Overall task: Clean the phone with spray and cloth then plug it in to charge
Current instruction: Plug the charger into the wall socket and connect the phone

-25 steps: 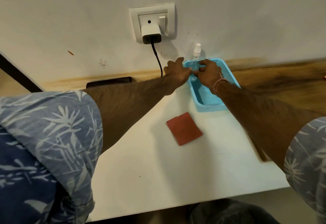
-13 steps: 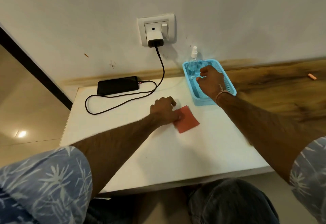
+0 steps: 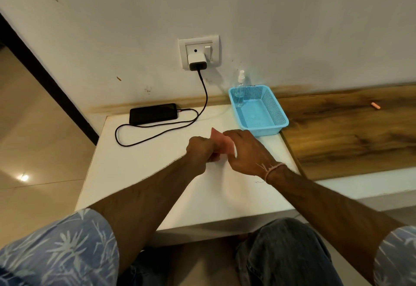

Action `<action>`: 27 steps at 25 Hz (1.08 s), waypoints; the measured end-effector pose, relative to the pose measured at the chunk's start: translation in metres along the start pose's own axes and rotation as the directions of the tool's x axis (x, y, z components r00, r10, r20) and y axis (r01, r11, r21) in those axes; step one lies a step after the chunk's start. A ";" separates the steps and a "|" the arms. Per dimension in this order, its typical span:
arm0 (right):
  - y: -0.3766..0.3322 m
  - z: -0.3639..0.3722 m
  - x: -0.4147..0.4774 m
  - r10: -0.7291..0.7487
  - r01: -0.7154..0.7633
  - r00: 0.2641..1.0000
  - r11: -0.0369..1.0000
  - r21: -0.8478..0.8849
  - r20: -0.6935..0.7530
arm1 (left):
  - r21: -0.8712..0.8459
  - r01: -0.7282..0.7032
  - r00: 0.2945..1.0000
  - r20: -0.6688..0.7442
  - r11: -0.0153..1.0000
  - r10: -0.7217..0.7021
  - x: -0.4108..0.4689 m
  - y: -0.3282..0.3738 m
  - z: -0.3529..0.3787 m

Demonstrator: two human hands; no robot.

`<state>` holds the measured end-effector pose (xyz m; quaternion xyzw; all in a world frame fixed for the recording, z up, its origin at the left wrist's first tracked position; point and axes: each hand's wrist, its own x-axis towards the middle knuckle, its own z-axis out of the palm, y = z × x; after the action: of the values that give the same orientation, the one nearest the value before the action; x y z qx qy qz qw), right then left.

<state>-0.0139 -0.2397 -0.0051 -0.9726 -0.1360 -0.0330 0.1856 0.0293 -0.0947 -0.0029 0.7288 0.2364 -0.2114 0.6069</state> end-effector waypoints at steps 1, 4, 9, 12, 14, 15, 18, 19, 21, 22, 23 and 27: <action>-0.002 0.003 0.000 0.015 -0.015 1.000 1.000 -0.010 0.014 | -0.100 0.037 0.999 0.024 0.994 -0.035 -0.003 0.006 0.001; -0.002 0.007 0.008 0.061 -0.064 0.995 0.997 -0.036 -0.080 | -0.254 0.039 0.994 0.105 0.966 -0.012 -0.011 0.022 0.008; 0.015 -0.017 0.024 0.113 -0.125 0.965 0.992 -0.035 -0.239 | -0.310 -0.036 0.971 0.214 0.950 0.107 -0.016 0.049 0.026; 0.031 -0.040 0.035 0.173 -0.147 0.939 0.983 0.108 -0.297 | -0.287 -0.063 0.962 0.236 0.956 0.135 -0.011 0.063 0.039; 0.050 -0.052 0.044 0.263 -0.205 0.902 0.959 0.197 -0.343 | -0.128 -0.138 0.975 0.157 0.982 0.157 -0.002 0.066 0.049; 0.061 -0.057 0.049 0.273 -0.231 0.894 0.960 0.156 -0.355 | -0.026 -0.178 0.976 0.124 0.984 0.180 0.002 0.066 0.053; 0.087 -0.065 0.064 0.291 -0.304 0.910 0.953 0.003 -0.296 | 0.161 -0.274 0.958 0.126 0.948 0.256 0.010 0.061 0.060; 0.092 -0.066 0.069 0.314 -0.329 0.909 0.944 -0.009 -0.274 | 0.180 -0.307 0.948 0.143 0.934 0.284 0.011 0.059 0.061; 0.101 -0.062 0.077 0.311 -0.326 0.920 0.945 -0.025 -0.238 | 0.211 -0.365 0.927 0.176 0.907 0.332 0.015 0.055 0.065; 0.105 -0.060 0.080 0.282 -0.298 0.935 0.954 -0.043 -0.216 | 0.227 -0.387 0.918 0.190 0.894 0.349 0.018 0.053 0.066; 0.108 -0.057 0.084 0.243 -0.261 0.950 0.963 -0.070 -0.198 | 0.234 -0.401 0.911 0.200 0.885 0.360 0.021 0.051 0.068; 0.127 -0.042 0.105 0.126 -0.147 0.986 0.963 -0.224 -0.109 | 0.203 -0.401 0.909 0.204 0.893 0.362 0.031 0.046 0.075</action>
<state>0.1217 -0.3420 0.0016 -0.9920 -0.0550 -0.0813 0.0791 0.0799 -0.1725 0.0018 0.8095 0.0113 -0.1727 0.5611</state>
